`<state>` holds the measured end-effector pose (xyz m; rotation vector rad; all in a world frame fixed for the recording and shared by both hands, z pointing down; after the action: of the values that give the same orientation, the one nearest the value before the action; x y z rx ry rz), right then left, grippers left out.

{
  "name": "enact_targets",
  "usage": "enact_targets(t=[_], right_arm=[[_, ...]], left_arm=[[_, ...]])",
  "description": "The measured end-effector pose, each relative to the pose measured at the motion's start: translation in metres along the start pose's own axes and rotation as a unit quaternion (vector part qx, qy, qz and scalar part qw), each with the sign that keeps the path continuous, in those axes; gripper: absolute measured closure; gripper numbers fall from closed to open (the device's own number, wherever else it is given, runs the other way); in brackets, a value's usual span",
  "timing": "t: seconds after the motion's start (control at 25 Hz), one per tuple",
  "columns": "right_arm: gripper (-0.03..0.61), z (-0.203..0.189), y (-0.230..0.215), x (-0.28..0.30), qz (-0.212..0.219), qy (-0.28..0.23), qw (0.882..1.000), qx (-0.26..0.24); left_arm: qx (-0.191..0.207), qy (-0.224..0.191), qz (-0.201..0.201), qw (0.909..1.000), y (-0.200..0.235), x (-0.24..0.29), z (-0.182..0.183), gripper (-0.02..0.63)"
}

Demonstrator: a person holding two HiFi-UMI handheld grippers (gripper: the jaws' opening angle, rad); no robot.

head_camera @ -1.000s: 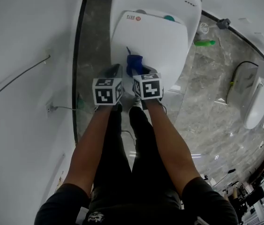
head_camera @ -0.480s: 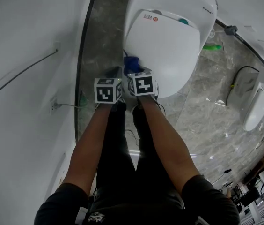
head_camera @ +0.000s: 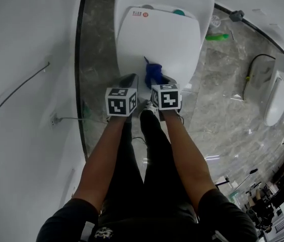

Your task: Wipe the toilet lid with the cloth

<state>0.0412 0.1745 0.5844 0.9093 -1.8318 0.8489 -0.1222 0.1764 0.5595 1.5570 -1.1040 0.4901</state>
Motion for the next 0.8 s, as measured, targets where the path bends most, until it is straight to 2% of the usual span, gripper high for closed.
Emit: enact_targets(t=[0.24,0.48,0.64,0.8], right_arm=[[0.494,-0.051,-0.052,-0.025,-0.032,-0.009,0.998,0.06],[0.493,-0.09,-0.086,-0.038,-0.057,-0.002,0.995,0.085],[0.494,-0.096,-0.093,-0.045,-0.045,-0.03,0.994,0.096],[0.494,-0.085,-0.072,-0.055,-0.019,-0.073,0.994,0.08]], left_arm=[[0.06,0.046,-0.044,0.9962,-0.064,0.034,-0.028,0.595],[0.116,0.089,-0.073,0.9866,-0.112,0.058,-0.056,0.595],[0.124,0.096,-0.072,0.9849,-0.117,0.061,-0.063,0.595],[0.115,0.072,-0.06,0.989,-0.096,0.042,-0.057,0.595]])
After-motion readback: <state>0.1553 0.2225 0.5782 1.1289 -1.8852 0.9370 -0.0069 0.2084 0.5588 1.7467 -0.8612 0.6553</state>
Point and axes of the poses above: the fingertips, and each gripper's own axes: x forward along the fingers, y to its left, z out of its top, the point moved 10 cm from there along -x, backward along the fingers, and after that the axes turned 15 degrees about -x, right-handed, at the moved point
